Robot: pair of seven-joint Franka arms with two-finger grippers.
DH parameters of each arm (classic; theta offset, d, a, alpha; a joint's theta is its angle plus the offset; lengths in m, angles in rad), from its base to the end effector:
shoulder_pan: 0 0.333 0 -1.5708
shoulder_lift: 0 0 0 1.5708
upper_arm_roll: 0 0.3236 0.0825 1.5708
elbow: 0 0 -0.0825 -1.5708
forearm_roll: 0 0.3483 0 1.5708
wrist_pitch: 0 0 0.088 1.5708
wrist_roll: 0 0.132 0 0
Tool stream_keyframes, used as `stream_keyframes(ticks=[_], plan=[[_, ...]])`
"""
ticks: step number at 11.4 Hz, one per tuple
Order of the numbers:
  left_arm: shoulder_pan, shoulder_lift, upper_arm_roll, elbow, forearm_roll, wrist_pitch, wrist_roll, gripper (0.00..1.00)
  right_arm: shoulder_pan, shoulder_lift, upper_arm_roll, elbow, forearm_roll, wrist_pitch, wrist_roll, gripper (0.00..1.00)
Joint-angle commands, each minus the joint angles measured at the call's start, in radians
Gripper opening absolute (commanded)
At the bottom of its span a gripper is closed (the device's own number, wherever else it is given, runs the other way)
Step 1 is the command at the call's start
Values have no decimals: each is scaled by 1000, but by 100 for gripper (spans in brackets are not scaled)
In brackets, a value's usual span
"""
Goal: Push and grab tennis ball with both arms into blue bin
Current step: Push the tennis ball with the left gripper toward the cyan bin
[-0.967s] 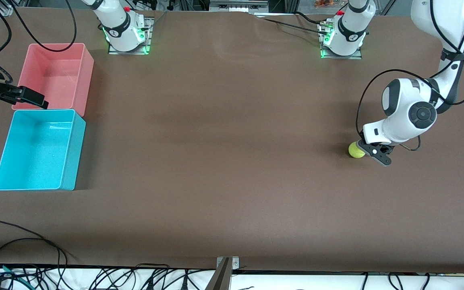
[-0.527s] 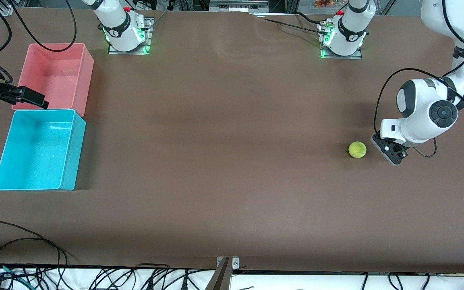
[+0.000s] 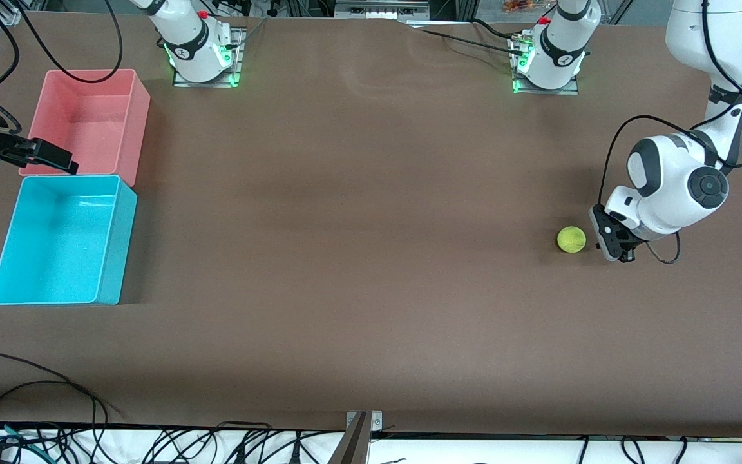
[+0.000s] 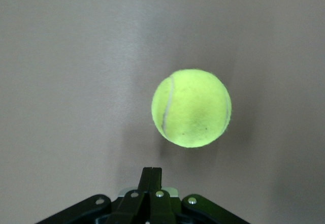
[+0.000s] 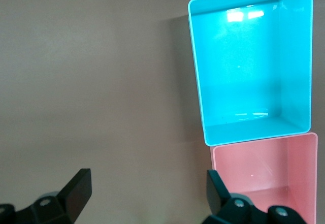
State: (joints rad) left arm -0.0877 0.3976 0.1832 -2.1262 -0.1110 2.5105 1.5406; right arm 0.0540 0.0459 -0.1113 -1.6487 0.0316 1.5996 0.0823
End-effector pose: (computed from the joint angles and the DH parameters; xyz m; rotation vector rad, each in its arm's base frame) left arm 0.5549 0.0516 0.2337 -2.4333 1.9860 0.0106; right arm 0.5275 -0.0250 0.5518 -3.1050 0.2210 0.1480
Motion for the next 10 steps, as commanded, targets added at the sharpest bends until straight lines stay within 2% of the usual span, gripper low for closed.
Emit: stream_keyframes(ticks=[1,8,10], plan=[[0,50,13,15,-41,7,191,0,-2,9,2,21,-7,-18,-1,100],[-18,79,16,15,-98,7,174,0,-2,9,2,21,-6,-18,-4,100],[-52,95,-11,12,-107,7,75,0,-2,9,2,23,-7,-17,-3,100]])
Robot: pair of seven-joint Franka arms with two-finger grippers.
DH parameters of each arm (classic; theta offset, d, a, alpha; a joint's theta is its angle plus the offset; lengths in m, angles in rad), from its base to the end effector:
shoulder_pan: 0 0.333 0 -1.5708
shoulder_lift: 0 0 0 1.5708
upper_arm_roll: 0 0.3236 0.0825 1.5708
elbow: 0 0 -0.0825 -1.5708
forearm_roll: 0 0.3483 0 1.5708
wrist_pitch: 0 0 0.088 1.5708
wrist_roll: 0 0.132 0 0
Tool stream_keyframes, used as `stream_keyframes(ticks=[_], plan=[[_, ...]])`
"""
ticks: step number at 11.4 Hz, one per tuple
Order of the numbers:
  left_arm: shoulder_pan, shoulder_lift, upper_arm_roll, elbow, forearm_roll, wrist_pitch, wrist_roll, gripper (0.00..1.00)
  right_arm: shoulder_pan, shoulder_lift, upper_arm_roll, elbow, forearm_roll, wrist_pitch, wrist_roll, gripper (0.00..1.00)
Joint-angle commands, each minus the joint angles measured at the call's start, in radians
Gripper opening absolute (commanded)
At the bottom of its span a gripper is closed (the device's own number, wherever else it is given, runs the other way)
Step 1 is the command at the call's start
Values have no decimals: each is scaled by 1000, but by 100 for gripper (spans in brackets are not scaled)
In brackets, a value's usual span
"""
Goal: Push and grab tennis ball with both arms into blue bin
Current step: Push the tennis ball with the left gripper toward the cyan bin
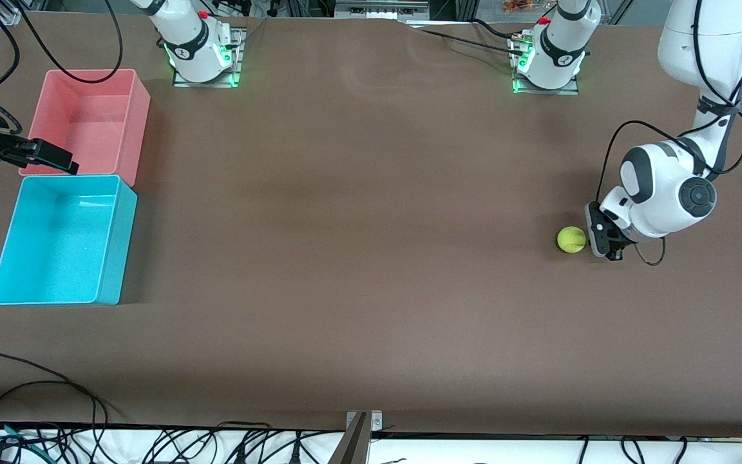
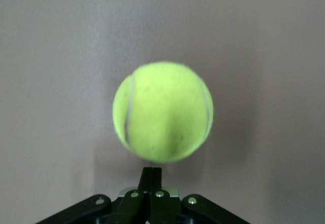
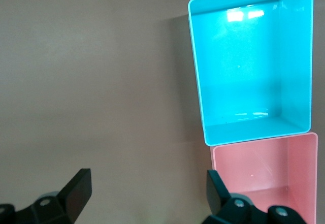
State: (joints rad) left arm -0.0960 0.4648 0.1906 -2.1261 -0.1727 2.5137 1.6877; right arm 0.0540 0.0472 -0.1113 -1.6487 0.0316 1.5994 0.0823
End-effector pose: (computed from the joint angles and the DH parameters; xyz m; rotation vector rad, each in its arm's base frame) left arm 0.5477 0.0515 0.1977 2.2917 -2.0650 -0.0485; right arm 0.5278 -0.0250 0.5511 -3.1050 0.2211 0.1503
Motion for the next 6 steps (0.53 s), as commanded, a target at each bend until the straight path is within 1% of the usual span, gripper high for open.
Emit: stream_keyframes(ticks=[1,2,3,6], plan=[[-51,29,-60,15,-59,4,-145,0,0,8,4,23,-7,-16,0,100],[-63,34,-104,20,-57,4,-252,0,0,8,4,21,-7,-18,-3,100],[-71,37,-138,56,-50,4,-332,0,0,8,4,21,-7,-18,-4,100],[-47,25,-125,54,-8,-12,-304,0,-2,8,2,23,-7,-18,-7,100]])
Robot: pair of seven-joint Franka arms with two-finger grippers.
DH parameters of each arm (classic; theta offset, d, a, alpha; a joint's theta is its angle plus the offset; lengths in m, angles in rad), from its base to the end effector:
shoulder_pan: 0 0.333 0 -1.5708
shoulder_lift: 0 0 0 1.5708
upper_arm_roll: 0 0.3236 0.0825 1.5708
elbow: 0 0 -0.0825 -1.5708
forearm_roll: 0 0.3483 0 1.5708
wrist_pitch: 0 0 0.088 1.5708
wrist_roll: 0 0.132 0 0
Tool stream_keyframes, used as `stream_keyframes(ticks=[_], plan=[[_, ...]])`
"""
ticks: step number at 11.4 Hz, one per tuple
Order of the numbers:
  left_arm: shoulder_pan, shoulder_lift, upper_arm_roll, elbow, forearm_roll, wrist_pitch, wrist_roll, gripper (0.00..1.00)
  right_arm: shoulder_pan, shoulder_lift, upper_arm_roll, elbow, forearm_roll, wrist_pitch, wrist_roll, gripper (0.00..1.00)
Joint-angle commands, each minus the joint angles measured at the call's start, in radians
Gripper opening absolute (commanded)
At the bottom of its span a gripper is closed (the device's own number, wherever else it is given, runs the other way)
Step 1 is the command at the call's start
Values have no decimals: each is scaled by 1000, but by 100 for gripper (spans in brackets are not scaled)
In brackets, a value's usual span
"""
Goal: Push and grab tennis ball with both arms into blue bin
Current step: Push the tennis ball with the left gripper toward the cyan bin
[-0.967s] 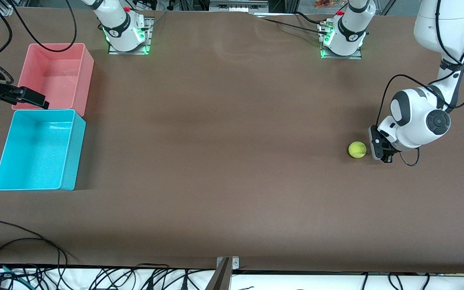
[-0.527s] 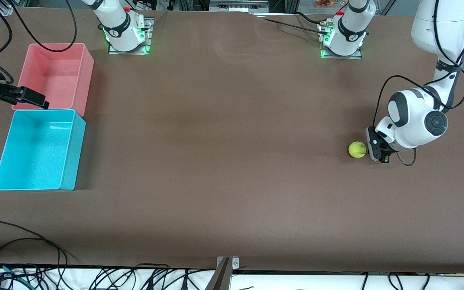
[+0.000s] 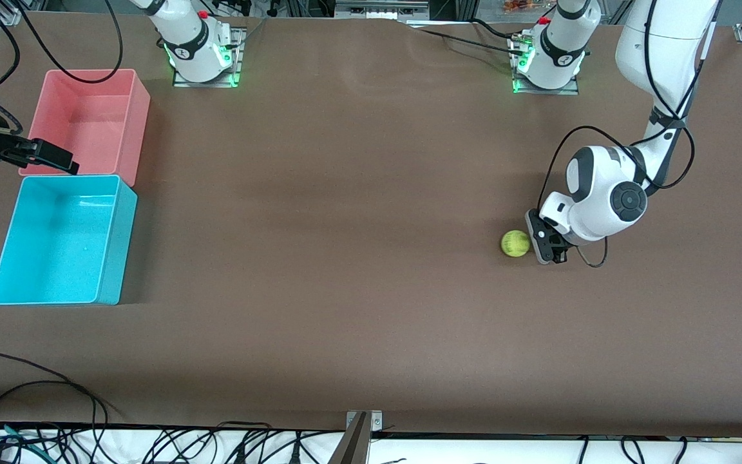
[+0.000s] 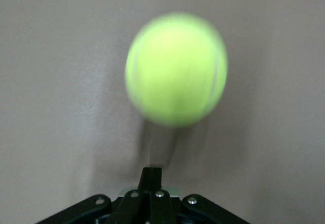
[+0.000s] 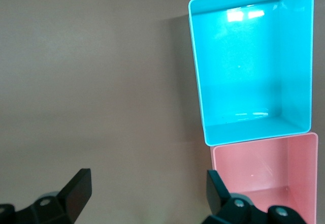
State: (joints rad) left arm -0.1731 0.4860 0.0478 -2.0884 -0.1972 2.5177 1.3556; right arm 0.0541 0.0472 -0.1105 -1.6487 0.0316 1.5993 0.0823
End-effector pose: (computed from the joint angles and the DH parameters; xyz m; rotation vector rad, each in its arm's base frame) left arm 0.5568 -0.0713 0.1947 2.3979 -1.8657 0.0098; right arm 0.5278 -0.0245 0.5511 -3.1051 0.2197 0.1505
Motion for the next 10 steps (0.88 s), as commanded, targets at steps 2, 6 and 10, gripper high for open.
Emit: stream_keyframes(ticks=[2,6,10], plan=[[29,-9,18,11,16,-17,28,0,-2,6,2,23,-6,-18,-9,100],[29,-35,20,-2,13,-39,20,0,7,8,3,21,-4,-18,0,100],[29,-88,32,-16,13,-57,20,24,4,25,2,21,-7,-12,-38,100]])
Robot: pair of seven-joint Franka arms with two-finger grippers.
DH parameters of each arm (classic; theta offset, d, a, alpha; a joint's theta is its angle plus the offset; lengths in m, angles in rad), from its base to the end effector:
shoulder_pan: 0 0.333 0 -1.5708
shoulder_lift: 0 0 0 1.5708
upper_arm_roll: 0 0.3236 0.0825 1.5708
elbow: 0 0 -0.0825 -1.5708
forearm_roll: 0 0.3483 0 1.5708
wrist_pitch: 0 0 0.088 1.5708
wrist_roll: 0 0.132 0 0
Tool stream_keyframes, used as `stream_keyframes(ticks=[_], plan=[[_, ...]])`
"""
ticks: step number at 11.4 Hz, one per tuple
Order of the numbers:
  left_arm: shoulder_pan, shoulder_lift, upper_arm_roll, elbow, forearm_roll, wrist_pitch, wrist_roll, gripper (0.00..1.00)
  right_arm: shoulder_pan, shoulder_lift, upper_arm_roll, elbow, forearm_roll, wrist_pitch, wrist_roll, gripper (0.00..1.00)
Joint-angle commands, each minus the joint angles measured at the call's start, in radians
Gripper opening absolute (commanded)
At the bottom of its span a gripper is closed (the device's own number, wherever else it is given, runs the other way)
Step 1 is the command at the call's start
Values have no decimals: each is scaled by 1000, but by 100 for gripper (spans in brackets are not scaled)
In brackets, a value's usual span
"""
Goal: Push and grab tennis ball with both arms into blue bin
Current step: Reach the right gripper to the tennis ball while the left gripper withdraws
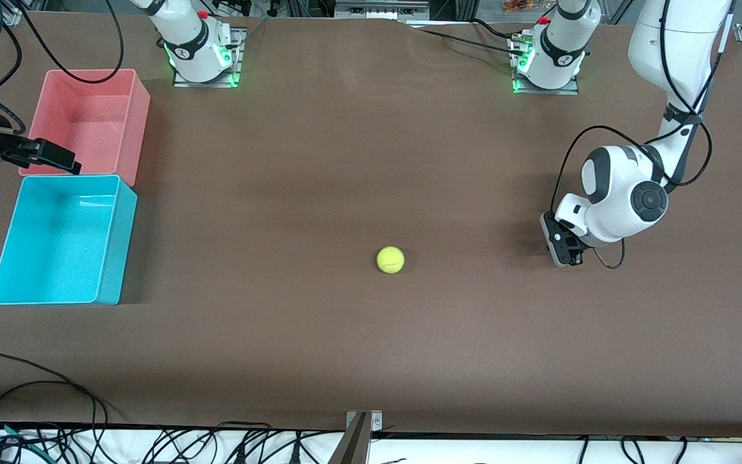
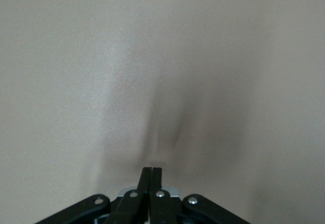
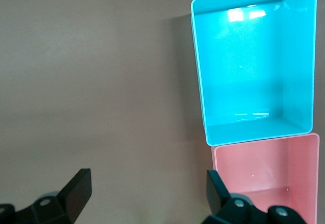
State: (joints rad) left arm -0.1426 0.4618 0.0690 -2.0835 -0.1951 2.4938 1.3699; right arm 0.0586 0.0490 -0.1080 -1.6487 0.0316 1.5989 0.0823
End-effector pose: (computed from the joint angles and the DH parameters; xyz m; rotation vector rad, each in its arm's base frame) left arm 0.5616 -0.0435 0.2084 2.4331 -1.8331 0.0177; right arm 0.5283 -0.0208 0.5501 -3.1062 0.2089 0.1541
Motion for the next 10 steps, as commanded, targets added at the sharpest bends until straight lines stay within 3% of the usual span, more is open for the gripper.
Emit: stream_keyframes(ticks=[1,2,4,7,10], plan=[[-6,-96,20,-32,11,-36,6,61,-5,37,-2,23,-6,-7,-97,100],[-2,-115,28,-42,13,-36,9,100,-6,45,-4,23,-4,-4,-117,100],[-3,-129,38,-50,13,-36,6,100,1,74,-2,21,-9,33,-116,100],[-5,-284,38,-136,13,-36,6,100,1,150,1,12,19,107,-121,100],[0,-450,38,-211,14,-38,8,100,3,236,2,12,128,180,-124,100]])
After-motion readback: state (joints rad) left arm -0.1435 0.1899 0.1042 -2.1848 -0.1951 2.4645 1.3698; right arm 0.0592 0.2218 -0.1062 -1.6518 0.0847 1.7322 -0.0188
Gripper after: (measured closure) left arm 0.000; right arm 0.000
